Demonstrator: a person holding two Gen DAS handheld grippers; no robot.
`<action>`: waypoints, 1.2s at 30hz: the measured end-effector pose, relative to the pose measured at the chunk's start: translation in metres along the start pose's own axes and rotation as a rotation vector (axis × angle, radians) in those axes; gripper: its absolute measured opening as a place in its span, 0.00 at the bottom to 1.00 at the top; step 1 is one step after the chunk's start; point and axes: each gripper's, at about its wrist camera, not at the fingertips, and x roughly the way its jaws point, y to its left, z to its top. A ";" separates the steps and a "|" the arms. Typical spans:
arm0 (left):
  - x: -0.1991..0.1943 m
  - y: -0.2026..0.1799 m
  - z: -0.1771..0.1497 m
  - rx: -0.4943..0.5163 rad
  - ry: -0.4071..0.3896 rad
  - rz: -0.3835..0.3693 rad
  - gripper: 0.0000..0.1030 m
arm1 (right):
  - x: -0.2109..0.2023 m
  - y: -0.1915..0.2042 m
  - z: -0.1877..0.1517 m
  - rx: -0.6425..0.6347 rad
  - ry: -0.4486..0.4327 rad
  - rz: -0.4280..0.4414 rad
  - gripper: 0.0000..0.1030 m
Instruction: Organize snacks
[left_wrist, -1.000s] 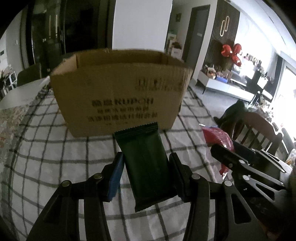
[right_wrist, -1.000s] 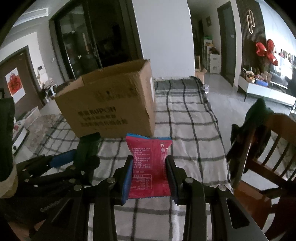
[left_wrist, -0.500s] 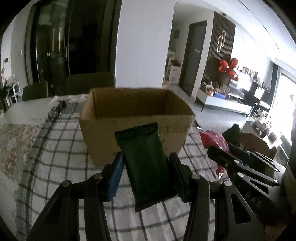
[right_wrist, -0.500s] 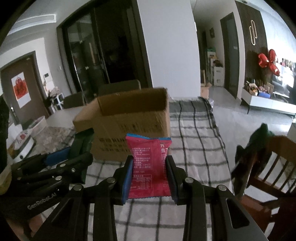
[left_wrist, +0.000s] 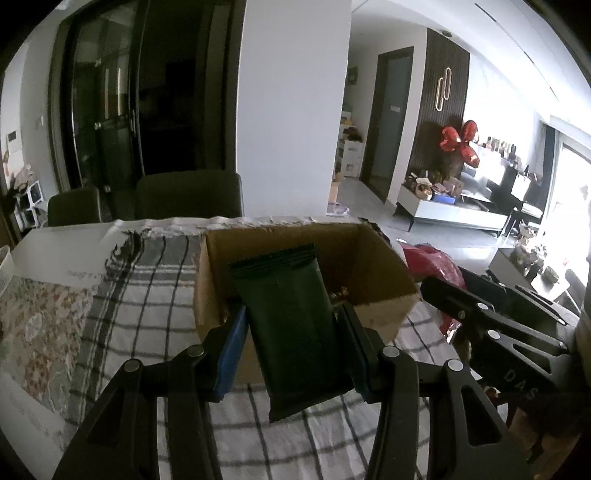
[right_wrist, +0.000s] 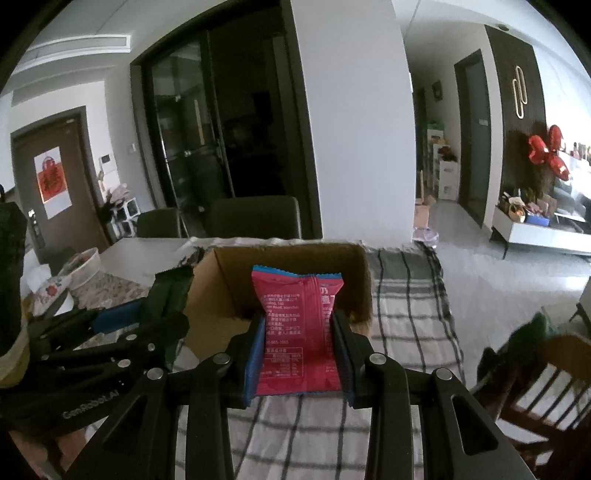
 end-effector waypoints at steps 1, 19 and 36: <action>0.003 0.002 0.003 0.001 0.001 0.004 0.48 | 0.004 0.001 0.004 -0.004 0.000 0.002 0.34; 0.085 0.024 0.049 0.022 0.087 -0.026 0.55 | 0.084 -0.007 0.043 -0.015 0.078 -0.005 0.35; 0.017 0.017 0.019 0.059 -0.056 0.136 0.75 | 0.042 -0.006 0.022 0.010 0.050 -0.092 0.55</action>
